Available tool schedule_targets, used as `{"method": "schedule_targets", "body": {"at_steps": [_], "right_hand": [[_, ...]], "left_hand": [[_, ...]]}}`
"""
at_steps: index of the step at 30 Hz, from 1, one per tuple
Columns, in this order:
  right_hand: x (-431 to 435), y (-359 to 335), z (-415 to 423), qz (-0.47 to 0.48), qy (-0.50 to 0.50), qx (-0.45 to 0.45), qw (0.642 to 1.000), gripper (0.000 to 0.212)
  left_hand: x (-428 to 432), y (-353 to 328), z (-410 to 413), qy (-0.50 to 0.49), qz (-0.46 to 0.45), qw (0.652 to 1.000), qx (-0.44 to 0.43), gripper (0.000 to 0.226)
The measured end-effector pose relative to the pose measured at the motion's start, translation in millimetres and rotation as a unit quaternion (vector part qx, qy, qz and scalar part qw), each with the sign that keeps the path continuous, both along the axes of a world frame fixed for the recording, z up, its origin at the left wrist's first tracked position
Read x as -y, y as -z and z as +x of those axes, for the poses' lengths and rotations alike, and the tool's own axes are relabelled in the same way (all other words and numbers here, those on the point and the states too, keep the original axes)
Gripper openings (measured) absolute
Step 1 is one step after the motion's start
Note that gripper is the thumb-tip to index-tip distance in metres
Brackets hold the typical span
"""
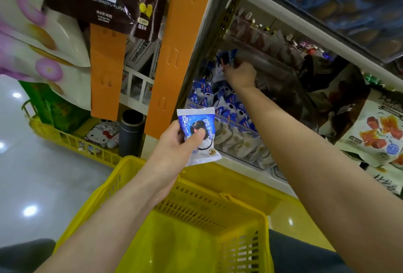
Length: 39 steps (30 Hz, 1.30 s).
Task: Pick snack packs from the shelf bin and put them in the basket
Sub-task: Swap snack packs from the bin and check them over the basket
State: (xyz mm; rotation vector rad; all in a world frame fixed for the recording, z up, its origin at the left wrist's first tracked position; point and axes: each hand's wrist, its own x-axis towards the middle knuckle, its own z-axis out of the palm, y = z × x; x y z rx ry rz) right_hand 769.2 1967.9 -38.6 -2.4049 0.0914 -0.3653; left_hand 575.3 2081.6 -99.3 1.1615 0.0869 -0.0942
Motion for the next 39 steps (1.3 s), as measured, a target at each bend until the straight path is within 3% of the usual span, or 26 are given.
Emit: {"method": "schedule_targets", "body": {"at_steps": [3,8,12,17,20,23,25,27,31,36,39], "right_hand": [[-10,9,10,0.011,-0.016,-0.022,1.000,0.035],[-9,17,16,0.011,-0.033,-0.151,0.988,0.043],[-6,8,14,-0.004,-0.074,-0.218,0.973,0.018],[-11,10,16,-0.002,-0.094,-0.195,0.976,0.022],[-13,15,21,0.003,-0.084,-0.202,0.976,0.007],[-12,16,23,0.024,-0.063,-0.209,0.976,0.016],[-10,15,20,0.009,-0.071,-0.198,0.978,0.016],[-7,12,12,-0.037,-0.091,-0.173,0.980,0.031],[3,-1,-22,-0.096,-0.118,-0.068,0.986,0.035],[19,-4,-105,-0.005,-0.169,0.109,0.980,0.015],[33,11,-159,0.010,-0.201,0.135,0.970,0.010]], "left_hand": [[-2,2,2,0.002,0.007,1.000,0.001,0.035],[-3,6,4,0.003,0.019,1.000,0.004,0.032],[-3,8,6,0.003,0.022,1.000,-0.003,0.033],[-2,9,7,0.001,0.027,1.000,-0.003,0.034],[-2,10,7,-0.002,0.027,1.000,0.000,0.031],[-1,10,8,-0.002,0.031,1.000,-0.004,0.032],[-1,9,8,-0.002,0.031,1.000,-0.003,0.032],[-2,8,7,0.000,0.031,1.000,-0.002,0.033],[-2,6,4,0.002,0.042,0.999,0.000,0.034],[4,5,-2,0.012,0.047,0.999,-0.005,0.027],[10,9,-8,0.030,0.048,0.998,0.005,0.021]]}}
